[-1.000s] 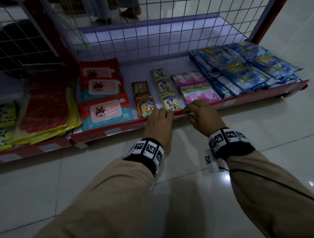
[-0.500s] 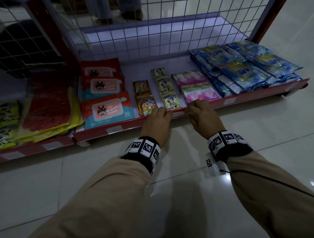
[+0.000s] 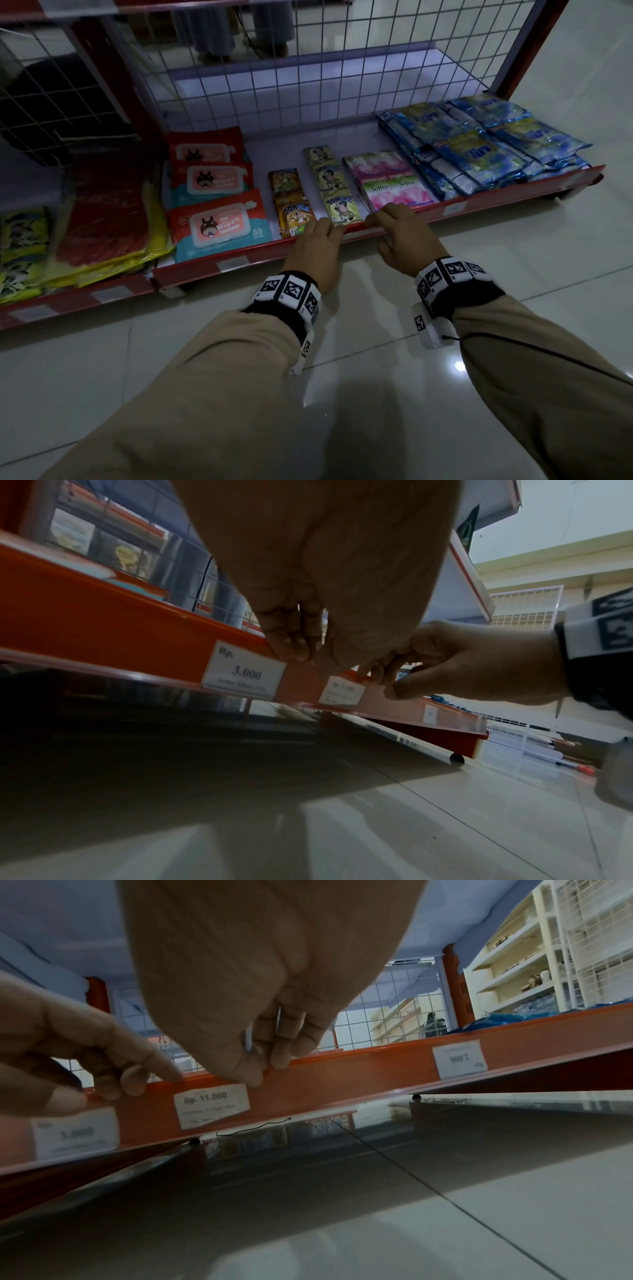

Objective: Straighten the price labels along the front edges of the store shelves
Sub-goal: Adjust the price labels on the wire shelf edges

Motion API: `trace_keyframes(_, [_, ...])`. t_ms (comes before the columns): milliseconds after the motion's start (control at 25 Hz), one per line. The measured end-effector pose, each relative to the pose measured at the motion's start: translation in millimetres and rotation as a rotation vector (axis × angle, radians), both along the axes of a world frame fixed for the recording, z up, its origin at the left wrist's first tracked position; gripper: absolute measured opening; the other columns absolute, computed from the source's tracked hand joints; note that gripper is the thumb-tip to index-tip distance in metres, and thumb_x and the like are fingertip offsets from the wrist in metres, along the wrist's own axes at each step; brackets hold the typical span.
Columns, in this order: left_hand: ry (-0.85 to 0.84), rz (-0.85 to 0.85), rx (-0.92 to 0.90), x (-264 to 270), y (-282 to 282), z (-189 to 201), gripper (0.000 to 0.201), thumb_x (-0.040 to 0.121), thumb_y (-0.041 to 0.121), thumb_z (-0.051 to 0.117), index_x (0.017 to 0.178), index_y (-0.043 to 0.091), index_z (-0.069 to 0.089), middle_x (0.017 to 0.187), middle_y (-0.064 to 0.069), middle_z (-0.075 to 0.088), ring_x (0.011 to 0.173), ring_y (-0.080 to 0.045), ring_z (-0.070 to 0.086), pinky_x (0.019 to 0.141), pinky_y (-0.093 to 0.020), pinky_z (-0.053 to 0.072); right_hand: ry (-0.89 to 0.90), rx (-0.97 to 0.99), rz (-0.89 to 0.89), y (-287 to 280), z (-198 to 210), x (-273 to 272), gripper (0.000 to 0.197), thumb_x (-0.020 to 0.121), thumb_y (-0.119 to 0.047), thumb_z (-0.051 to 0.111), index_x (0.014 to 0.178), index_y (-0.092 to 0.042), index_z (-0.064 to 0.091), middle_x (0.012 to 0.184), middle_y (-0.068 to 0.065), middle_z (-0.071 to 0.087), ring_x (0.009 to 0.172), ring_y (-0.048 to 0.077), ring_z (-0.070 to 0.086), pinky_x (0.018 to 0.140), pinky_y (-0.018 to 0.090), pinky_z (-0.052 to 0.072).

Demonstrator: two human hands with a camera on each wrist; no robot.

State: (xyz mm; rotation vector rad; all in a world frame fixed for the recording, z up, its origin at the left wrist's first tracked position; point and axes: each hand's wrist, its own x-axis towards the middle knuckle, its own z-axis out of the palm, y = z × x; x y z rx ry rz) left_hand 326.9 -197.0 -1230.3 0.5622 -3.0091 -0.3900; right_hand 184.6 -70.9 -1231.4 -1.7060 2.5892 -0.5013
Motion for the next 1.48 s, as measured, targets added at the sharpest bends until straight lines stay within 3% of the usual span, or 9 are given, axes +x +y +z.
trace_keyframes(360, [0.027,-0.008,-0.022,-1,0,-6,0.050,0.083,0.006,0.052,0.132,0.013,0.046,0.124,-0.009,0.043,0.116,-0.028,0.036,0.097,-0.038,0.036,0.071,0.040,-0.001,-6,-6,-2,0.025,0.084,-0.016,0.064,0.107,-0.007,0.067,0.105,0.015,0.061,0.099,0.032,0.049,0.078,0.039,0.044])
trace_keyframes(480, [0.091,0.015,0.023,-2,1,-7,0.044,0.089,0.010,0.049,0.132,0.013,0.045,0.125,-0.009,0.046,0.115,-0.027,0.039,0.096,-0.037,0.036,-0.117,-0.112,-0.040,-11,-3,-7,0.013,0.082,-0.011,0.068,0.094,-0.007,0.070,0.099,0.012,0.060,0.095,0.027,0.051,0.078,0.030,0.039])
trace_keyframes(640, [0.202,0.077,0.163,-4,0,-5,0.045,0.099,0.030,0.039,0.142,0.016,0.035,0.125,-0.010,0.051,0.115,-0.027,0.044,0.094,-0.039,0.038,-0.386,-0.251,-0.061,-11,7,-16,0.007,0.084,-0.010,0.066,0.091,-0.011,0.068,0.085,0.004,0.068,0.082,0.021,0.064,0.076,0.032,0.050])
trace_keyframes(760, [0.229,0.106,0.184,-7,-1,-5,0.042,0.100,0.034,0.038,0.139,0.019,0.038,0.121,-0.009,0.054,0.111,-0.027,0.046,0.088,-0.039,0.041,-0.413,-0.207,-0.022,-15,9,-17,0.011,0.088,-0.008,0.062,0.095,-0.012,0.068,0.088,0.008,0.067,0.080,0.018,0.060,0.075,0.025,0.047])
trace_keyframes(880, [0.256,0.129,0.163,-9,-3,-6,0.027,0.099,0.029,0.041,0.121,0.017,0.050,0.110,-0.008,0.057,0.103,-0.026,0.049,0.077,-0.035,0.037,-0.461,-0.172,0.017,-19,6,-12,0.015,0.089,-0.006,0.058,0.096,-0.014,0.069,0.089,0.007,0.064,0.076,0.016,0.055,0.068,0.013,0.040])
trace_keyframes(1000, [0.232,0.120,0.081,-10,-5,-8,0.022,0.100,0.029,0.039,0.104,0.014,0.054,0.100,-0.005,0.055,0.095,-0.024,0.048,0.068,-0.029,0.026,-0.535,-0.190,0.008,-20,5,-9,0.014,0.091,-0.007,0.058,0.097,-0.013,0.068,0.089,0.005,0.065,0.076,0.018,0.058,0.066,0.013,0.042])
trace_keyframes(1200, [0.219,0.112,0.093,-8,-6,-6,0.022,0.098,0.029,0.042,0.101,0.013,0.057,0.098,-0.005,0.053,0.094,-0.022,0.047,0.069,-0.028,0.028,-0.587,-0.211,-0.006,-21,6,-3,0.013,0.090,-0.008,0.061,0.101,-0.006,0.067,0.089,0.010,0.068,0.080,0.023,0.061,0.073,0.028,0.048])
trace_keyframes(1360, [0.230,0.117,0.100,-7,-7,-4,0.016,0.098,0.024,0.043,0.100,0.013,0.054,0.099,-0.005,0.054,0.092,-0.022,0.046,0.066,-0.026,0.023,-0.652,-0.182,-0.001,-19,7,1,0.016,0.085,-0.010,0.069,0.099,-0.005,0.069,0.083,0.004,0.068,0.073,0.002,0.060,0.067,0.013,0.046])
trace_keyframes(1480, [0.247,0.127,0.111,-6,-6,-5,0.016,0.098,0.025,0.043,0.099,0.014,0.054,0.098,-0.004,0.054,0.091,-0.021,0.046,0.066,-0.026,0.023,-0.710,-0.200,-0.019,-17,7,2,0.015,0.083,-0.013,0.071,0.092,-0.001,0.070,0.079,0.012,0.068,0.064,0.004,0.055,0.063,0.015,0.044])
